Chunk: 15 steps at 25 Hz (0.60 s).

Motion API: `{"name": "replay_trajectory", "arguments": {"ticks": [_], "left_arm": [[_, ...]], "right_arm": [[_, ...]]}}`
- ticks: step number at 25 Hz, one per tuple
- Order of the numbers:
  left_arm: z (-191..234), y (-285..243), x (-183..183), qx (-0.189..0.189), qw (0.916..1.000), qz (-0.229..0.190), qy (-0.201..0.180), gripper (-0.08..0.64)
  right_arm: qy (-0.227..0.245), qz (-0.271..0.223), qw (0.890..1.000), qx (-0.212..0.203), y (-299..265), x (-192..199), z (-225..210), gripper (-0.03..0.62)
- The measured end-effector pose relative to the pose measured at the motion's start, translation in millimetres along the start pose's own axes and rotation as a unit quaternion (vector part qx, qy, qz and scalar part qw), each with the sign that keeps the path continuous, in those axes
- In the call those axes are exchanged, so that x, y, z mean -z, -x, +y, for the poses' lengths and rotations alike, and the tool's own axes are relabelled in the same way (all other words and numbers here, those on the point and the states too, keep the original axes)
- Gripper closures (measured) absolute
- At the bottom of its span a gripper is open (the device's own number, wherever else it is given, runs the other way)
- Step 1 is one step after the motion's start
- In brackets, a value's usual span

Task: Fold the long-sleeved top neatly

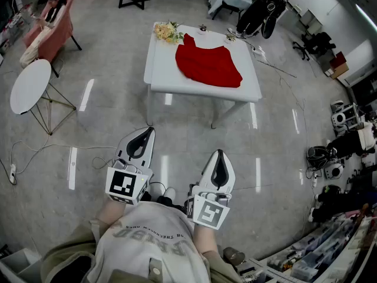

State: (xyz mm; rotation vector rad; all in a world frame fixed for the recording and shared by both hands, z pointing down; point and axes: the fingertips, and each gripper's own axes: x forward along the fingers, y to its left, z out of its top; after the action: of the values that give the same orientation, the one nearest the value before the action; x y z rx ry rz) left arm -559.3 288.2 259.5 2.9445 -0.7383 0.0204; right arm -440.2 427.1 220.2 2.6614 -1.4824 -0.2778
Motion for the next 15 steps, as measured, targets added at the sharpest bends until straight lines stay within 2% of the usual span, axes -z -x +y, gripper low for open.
{"name": "replay_trajectory", "arguments": {"ticks": [15], "left_arm": [[25,1,-5,0.021,0.9998,-0.001,-0.005,0.548]], "right_arm": [[0.004,-0.001,1.0,0.009,-8,-3,29,0.592]]}}
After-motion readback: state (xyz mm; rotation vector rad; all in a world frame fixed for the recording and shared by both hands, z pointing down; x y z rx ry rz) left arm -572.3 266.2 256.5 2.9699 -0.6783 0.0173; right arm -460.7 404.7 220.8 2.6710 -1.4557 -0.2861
